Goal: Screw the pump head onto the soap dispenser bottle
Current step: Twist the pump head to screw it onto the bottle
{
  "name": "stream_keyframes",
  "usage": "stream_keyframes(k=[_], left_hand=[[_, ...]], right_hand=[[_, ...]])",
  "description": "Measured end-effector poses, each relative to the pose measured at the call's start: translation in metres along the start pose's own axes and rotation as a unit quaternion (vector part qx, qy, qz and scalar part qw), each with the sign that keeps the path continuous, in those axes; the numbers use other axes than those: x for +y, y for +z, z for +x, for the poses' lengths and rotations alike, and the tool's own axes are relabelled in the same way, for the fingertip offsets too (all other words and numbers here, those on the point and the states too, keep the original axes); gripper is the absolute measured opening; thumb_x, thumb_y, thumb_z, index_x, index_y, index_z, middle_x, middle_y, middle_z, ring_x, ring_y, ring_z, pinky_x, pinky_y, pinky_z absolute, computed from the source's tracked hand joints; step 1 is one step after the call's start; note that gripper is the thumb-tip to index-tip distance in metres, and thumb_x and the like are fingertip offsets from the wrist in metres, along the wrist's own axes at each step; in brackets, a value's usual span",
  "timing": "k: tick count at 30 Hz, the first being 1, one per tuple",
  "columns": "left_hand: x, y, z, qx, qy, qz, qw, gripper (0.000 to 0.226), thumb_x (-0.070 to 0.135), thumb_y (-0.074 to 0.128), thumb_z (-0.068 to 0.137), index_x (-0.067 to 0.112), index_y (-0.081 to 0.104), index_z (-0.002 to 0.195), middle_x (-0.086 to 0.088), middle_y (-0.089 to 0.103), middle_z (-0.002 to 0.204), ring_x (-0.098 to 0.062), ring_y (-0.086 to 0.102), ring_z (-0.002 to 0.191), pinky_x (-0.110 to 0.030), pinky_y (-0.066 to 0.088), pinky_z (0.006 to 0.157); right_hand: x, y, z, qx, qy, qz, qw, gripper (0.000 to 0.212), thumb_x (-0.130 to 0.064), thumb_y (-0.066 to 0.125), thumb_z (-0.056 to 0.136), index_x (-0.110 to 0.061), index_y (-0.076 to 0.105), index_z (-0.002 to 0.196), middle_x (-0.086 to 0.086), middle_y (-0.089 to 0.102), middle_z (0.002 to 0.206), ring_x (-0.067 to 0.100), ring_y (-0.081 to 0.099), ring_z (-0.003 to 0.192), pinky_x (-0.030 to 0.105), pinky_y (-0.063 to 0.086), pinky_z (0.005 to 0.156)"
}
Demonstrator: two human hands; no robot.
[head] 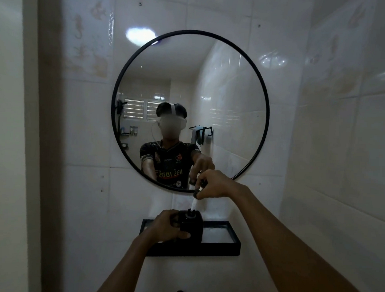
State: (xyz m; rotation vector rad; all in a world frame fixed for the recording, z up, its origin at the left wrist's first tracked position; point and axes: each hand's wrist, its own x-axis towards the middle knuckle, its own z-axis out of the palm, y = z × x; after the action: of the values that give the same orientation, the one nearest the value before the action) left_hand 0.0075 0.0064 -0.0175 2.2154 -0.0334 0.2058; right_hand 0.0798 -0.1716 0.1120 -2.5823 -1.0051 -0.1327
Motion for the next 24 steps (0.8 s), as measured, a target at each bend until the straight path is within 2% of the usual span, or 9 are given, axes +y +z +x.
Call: stream_keyframes(k=[4, 7, 9, 12, 15, 19, 22, 24], left_hand=[[-0.008, -0.002, -0.003, -0.004, 0.007, -0.04, 0.999, 0.063, 0.012, 0.089, 0.068, 0.012, 0.061, 0.125, 0.005, 0.068, 0.103, 0.0, 0.064, 0.088, -0.009, 0.054, 0.063], [-0.012, -0.001, -0.003, -0.01, 0.016, -0.07, 0.997, 0.065, 0.01, 0.09, 0.067, 0.018, 0.061, 0.124, 0.006, 0.069, 0.104, -0.005, 0.065, 0.093, -0.014, 0.056, 0.07], [-0.014, 0.002, -0.004, -0.01, 0.02, -0.092, 0.996, 0.062, 0.01, 0.09, 0.067, 0.022, 0.062, 0.121, 0.007, 0.07, 0.1, -0.007, 0.068, 0.086, -0.021, 0.058, 0.072], [-0.022, 0.003, -0.006, -0.001, 0.033, -0.122, 0.992, 0.053, 0.01, 0.09, 0.067, 0.032, 0.065, 0.109, 0.015, 0.077, 0.082, -0.001, 0.071, 0.073, -0.015, 0.056, 0.063], [-0.021, 0.004, -0.012, 0.009, 0.068, -0.127, 0.99, 0.051, 0.017, 0.09, 0.067, 0.044, 0.065, 0.103, 0.028, 0.075, 0.092, 0.004, 0.071, 0.087, -0.01, 0.055, 0.067], [-0.018, 0.006, -0.013, 0.0, 0.082, -0.14, 0.987, 0.048, 0.016, 0.089, 0.069, 0.045, 0.067, 0.1, 0.027, 0.075, 0.092, 0.006, 0.071, 0.086, -0.004, 0.051, 0.065], [-0.021, 0.004, -0.013, 0.001, 0.078, -0.15, 0.986, 0.048, 0.016, 0.09, 0.068, 0.046, 0.068, 0.099, 0.026, 0.075, 0.095, 0.005, 0.07, 0.088, -0.004, 0.052, 0.066], [-0.021, 0.003, -0.012, 0.0, 0.076, -0.156, 0.985, 0.048, 0.015, 0.09, 0.068, 0.046, 0.067, 0.098, 0.027, 0.075, 0.094, 0.006, 0.07, 0.089, -0.004, 0.052, 0.066]], right_hand=[[-0.004, 0.014, 0.007, -0.027, 0.003, -0.007, 1.0, 0.025, -0.024, 0.08, 0.075, -0.011, 0.075, 0.097, 0.011, 0.072, 0.1, 0.014, 0.061, 0.078, 0.032, 0.053, 0.07], [-0.002, 0.021, 0.009, -0.034, 0.007, -0.004, 0.999, 0.024, -0.024, 0.08, 0.075, -0.012, 0.075, 0.096, 0.011, 0.072, 0.101, 0.014, 0.061, 0.079, 0.032, 0.054, 0.072], [0.0, 0.024, 0.009, -0.041, 0.011, -0.005, 0.999, 0.025, -0.024, 0.08, 0.074, -0.012, 0.076, 0.095, 0.01, 0.073, 0.101, 0.017, 0.066, 0.084, 0.035, 0.056, 0.075], [-0.004, 0.03, 0.009, -0.056, 0.012, -0.015, 0.998, 0.026, -0.026, 0.08, 0.073, -0.012, 0.076, 0.094, 0.008, 0.073, 0.102, 0.023, 0.068, 0.093, 0.042, 0.058, 0.081], [-0.003, 0.033, 0.01, -0.07, 0.013, -0.02, 0.997, 0.028, -0.027, 0.079, 0.075, -0.012, 0.076, 0.098, 0.006, 0.069, 0.103, 0.019, 0.065, 0.089, 0.039, 0.057, 0.077], [0.004, 0.037, 0.01, -0.087, 0.019, -0.011, 0.996, 0.028, -0.03, 0.08, 0.076, -0.016, 0.076, 0.099, -0.003, 0.055, 0.095, 0.018, 0.061, 0.085, 0.03, 0.051, 0.067], [0.008, 0.041, 0.009, -0.093, 0.025, 0.04, 0.995, 0.014, -0.025, 0.08, 0.078, -0.02, 0.072, 0.088, -0.004, 0.061, 0.081, 0.015, 0.059, 0.073, 0.028, 0.05, 0.06], [0.011, 0.041, 0.007, -0.092, 0.022, 0.062, 0.994, 0.015, -0.023, 0.08, 0.079, -0.017, 0.072, 0.091, -0.003, 0.062, 0.079, 0.014, 0.059, 0.073, 0.028, 0.051, 0.061]])
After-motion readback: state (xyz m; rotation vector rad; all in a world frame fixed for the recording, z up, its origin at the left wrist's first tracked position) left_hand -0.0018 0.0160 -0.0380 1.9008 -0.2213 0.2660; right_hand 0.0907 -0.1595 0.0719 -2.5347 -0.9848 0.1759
